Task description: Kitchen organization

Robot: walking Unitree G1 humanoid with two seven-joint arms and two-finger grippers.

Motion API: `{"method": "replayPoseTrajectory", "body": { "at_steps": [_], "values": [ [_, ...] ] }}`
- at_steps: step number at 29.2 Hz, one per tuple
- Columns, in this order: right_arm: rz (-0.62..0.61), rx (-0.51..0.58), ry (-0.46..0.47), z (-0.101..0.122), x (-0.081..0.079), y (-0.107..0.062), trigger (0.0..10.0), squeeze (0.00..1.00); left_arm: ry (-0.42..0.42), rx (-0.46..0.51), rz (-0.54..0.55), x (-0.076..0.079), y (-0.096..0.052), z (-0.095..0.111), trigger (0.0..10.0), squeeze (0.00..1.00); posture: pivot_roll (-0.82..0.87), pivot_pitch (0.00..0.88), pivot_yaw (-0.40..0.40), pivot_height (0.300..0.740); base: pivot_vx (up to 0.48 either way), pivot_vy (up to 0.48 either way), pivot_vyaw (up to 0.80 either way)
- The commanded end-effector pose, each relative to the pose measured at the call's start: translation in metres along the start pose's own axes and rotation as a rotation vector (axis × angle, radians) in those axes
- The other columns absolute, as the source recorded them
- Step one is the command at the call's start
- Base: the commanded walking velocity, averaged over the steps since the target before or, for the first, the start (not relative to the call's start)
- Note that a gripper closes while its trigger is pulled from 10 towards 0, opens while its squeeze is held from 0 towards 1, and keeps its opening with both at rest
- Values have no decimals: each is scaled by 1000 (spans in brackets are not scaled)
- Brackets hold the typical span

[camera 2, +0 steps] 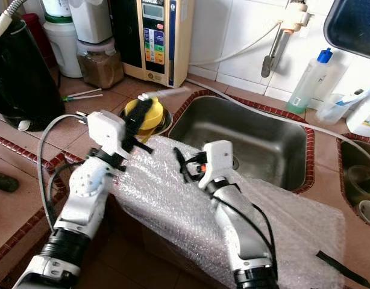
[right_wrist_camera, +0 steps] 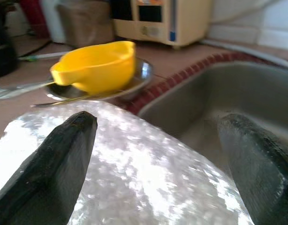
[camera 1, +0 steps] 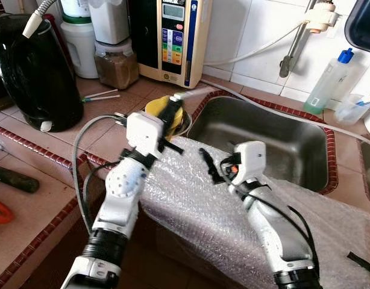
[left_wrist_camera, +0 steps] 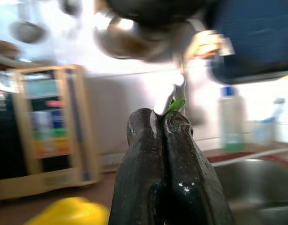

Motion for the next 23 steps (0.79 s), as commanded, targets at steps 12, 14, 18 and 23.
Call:
{"method": "replayPoseTrajectory", "body": {
  "at_steps": [12, 14, 18, 23],
  "values": [
    [39, 79, -322, 37, 20, 5, 10000, 0, 41, -3, -253, 40, 4, 0, 0, 0, 38, 0, -56, 740, 0, 0, 0],
    [39, 94, -391, 44, 26, 5, 10000, 0, 40, -6, -256, 41, 5, -1, 0, 0, 38, 0, -58, 740, 0, 0, 0],
    [50, 110, -449, 52, 30, 6, 10000, 0, 51, -25, -241, 40, 6, -4, 0, 0, 36, 0, -59, 740, 0, 0, 0],
    [104, 96, -467, 52, 28, 7, 10000, 0, 77, -58, -220, 38, 6, -9, 0, 0, 41, 0, -64, 740, 0, 0, 0]
  ]
}}
Point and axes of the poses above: a point about 5 cm out from each wrist's last joint towards the gripper, its own y axis pointing out of the wrist towards the gripper, its own z axis along the axis of the wrist's last joint, x = y × z, the point moved 2 cm from there along y, pointing out of the wrist towards the gripper, and after that the axes turned 6 degrees about y, right-handed, at the moved point
